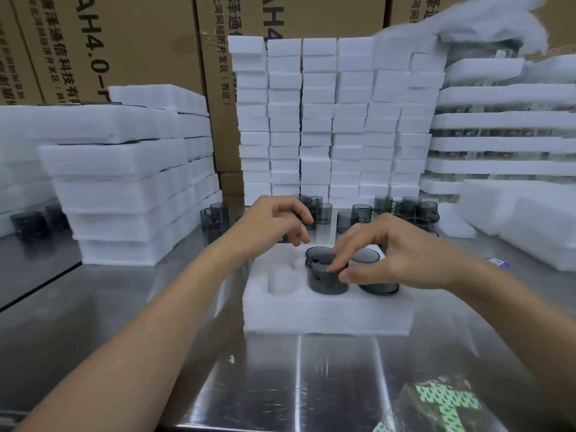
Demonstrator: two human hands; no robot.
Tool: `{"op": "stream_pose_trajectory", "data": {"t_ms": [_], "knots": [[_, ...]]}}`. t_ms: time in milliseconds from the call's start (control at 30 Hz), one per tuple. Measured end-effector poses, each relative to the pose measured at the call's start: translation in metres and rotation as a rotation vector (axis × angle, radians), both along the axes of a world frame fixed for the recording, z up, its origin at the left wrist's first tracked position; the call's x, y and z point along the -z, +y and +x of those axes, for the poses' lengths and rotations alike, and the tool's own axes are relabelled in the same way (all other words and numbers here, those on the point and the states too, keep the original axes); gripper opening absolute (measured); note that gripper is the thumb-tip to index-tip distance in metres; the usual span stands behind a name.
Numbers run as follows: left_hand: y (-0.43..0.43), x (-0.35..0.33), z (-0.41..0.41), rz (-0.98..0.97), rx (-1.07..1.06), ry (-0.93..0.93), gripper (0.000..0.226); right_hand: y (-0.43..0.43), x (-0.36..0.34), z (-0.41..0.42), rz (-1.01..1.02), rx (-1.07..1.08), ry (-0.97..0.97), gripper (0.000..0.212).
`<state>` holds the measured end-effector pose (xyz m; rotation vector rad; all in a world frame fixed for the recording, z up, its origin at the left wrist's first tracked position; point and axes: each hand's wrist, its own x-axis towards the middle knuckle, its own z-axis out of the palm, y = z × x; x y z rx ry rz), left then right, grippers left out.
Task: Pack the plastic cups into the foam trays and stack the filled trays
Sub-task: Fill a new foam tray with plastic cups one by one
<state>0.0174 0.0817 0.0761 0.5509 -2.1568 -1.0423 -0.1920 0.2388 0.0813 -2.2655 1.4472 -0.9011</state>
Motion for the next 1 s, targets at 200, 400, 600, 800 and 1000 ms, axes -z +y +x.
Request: {"op": "stream_pose_trajectory", "data": {"t_ms": [200, 400, 600, 800, 1000], "knots": [[-0.001, 0.004, -0.002, -0.028, -0.023, 0.020, 0.019, 0.006, -0.002, 0.010, -0.091, 0.049, 0.065, 0.024], [-0.014, 0.010, -0.002, -0.092, -0.265, 0.175, 0.024, 0.000, 0.024, 0.044, 0.104, 0.094, 0.554, 0.089], [-0.039, 0.025, 0.007, -0.069, -0.511, 0.171, 0.030, -0.013, 0.017, 0.011, 0.120, 0.111, 0.195, 0.082], [-0.055, 0.041, 0.014, -0.272, -0.615, -0.045, 0.027, -0.039, 0.042, -0.097, -0.106, 0.634, 0.170, 0.044], [-0.052, 0.047, 0.015, -0.363, -0.543, -0.173, 0.030, -0.054, 0.067, -0.104, 0.034, 0.600, 0.267, 0.063]]}}
